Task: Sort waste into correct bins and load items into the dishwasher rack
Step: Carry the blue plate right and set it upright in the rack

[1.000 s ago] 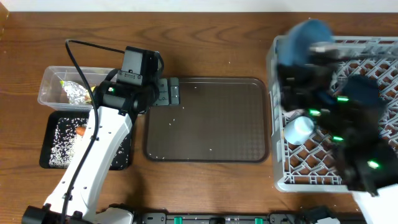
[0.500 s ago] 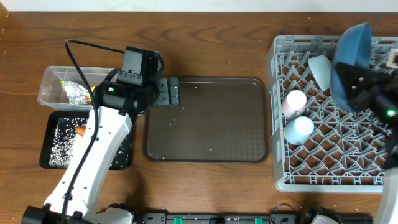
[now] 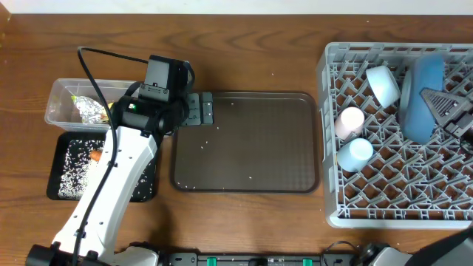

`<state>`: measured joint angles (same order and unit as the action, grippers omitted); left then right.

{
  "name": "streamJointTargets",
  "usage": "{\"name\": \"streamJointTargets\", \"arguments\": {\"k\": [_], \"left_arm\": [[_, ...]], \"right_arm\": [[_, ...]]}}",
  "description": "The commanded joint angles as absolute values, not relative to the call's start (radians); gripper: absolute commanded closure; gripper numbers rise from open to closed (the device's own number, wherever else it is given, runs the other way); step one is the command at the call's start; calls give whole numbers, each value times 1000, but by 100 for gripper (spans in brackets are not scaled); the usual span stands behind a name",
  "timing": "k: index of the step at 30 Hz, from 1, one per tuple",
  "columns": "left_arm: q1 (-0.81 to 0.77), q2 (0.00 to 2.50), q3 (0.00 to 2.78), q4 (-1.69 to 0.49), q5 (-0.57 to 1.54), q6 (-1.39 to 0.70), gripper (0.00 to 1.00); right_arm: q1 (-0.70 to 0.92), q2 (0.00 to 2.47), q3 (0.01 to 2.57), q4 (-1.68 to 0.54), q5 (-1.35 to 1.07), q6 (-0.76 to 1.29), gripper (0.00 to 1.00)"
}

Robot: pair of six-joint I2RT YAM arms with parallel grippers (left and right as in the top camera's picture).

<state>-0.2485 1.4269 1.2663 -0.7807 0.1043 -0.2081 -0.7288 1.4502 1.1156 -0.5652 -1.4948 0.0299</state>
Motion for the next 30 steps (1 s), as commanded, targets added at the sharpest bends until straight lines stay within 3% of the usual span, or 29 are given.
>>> {"name": "streamJointTargets", "arguments": {"k": [1, 9, 21, 30], "left_arm": [[-245, 1423, 1289, -780, 93, -199, 0], [-245, 1423, 1289, -780, 93, -199, 0], [-245, 1423, 1289, -780, 93, -199, 0], [-245, 1423, 1289, -780, 93, -199, 0]], "right_arm": [[-741, 1499, 1109, -566, -1560, -63, 99], [-741, 1545, 1091, -610, -1560, -182, 99], [-785, 1545, 1032, -605, -1530, -197, 99], [-963, 1545, 1033, -596, -1541, 7, 96]]}}
